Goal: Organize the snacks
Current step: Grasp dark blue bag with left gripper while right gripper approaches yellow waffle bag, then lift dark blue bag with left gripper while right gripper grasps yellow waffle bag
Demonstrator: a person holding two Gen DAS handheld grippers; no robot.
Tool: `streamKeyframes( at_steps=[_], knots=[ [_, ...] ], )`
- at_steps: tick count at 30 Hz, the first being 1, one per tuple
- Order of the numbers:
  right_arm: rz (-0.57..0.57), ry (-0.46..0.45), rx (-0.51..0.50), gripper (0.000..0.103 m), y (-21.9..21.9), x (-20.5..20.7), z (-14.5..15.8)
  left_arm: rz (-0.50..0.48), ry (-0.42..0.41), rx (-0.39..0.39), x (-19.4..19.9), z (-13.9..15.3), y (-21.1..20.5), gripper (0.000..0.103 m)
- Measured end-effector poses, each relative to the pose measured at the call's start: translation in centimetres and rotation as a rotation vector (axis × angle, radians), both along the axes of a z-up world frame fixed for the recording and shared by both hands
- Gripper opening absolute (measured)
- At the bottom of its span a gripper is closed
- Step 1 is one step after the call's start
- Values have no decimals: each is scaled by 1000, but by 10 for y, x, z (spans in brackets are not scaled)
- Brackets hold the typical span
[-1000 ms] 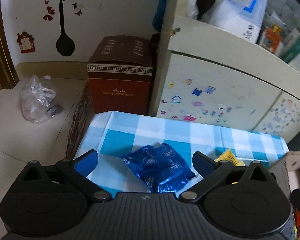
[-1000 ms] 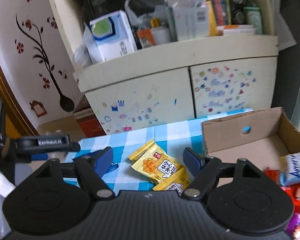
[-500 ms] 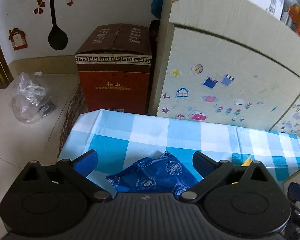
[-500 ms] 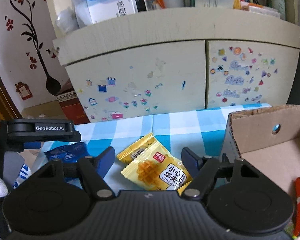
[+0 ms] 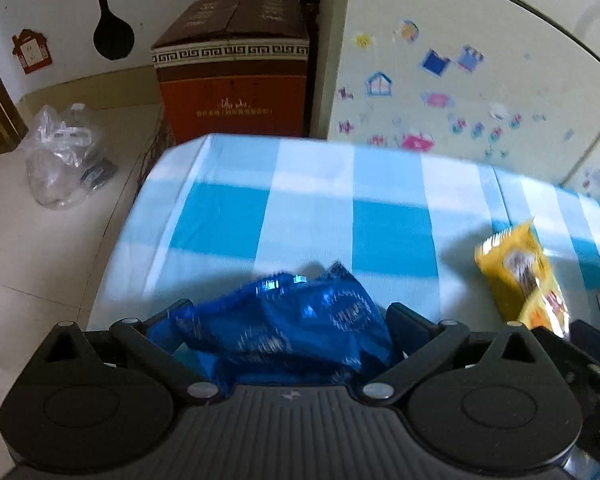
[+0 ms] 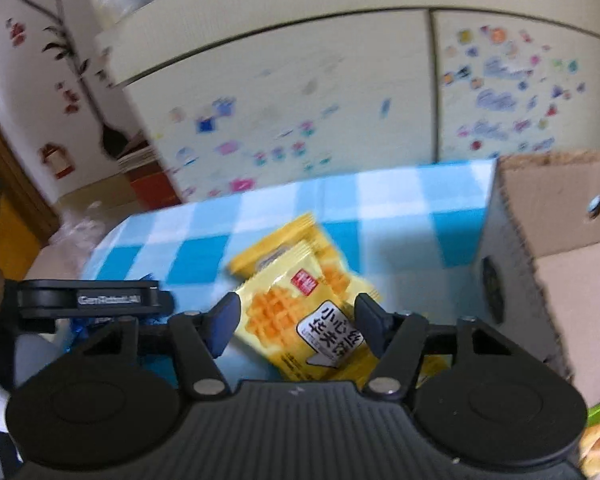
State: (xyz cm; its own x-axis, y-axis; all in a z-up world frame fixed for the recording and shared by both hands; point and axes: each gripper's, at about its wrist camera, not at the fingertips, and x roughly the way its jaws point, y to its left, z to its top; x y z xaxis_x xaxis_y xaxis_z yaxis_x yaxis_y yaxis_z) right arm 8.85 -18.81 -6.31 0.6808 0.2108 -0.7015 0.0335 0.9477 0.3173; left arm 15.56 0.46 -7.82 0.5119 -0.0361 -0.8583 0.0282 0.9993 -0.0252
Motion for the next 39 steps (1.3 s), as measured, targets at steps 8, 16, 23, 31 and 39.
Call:
streamKeyframes(
  at_steps=[8, 16, 23, 31, 39],
  knots=[
    [183, 66, -3, 63, 35, -34, 4, -6, 48, -1, -44, 3, 7, 103],
    [212, 139, 29, 64, 30, -73, 24, -53, 119, -7, -77, 4, 20, 103],
    [69, 142, 71, 67, 20, -68, 24, -80, 3, 14, -80, 25, 27, 103],
    [39, 112, 44, 74, 26, -50, 20, -125, -29, 14, -48, 27, 12, 103],
    [37, 109, 12, 81, 35, -42, 11, -211, 14, 53, -25, 14, 1, 103]
  ],
)
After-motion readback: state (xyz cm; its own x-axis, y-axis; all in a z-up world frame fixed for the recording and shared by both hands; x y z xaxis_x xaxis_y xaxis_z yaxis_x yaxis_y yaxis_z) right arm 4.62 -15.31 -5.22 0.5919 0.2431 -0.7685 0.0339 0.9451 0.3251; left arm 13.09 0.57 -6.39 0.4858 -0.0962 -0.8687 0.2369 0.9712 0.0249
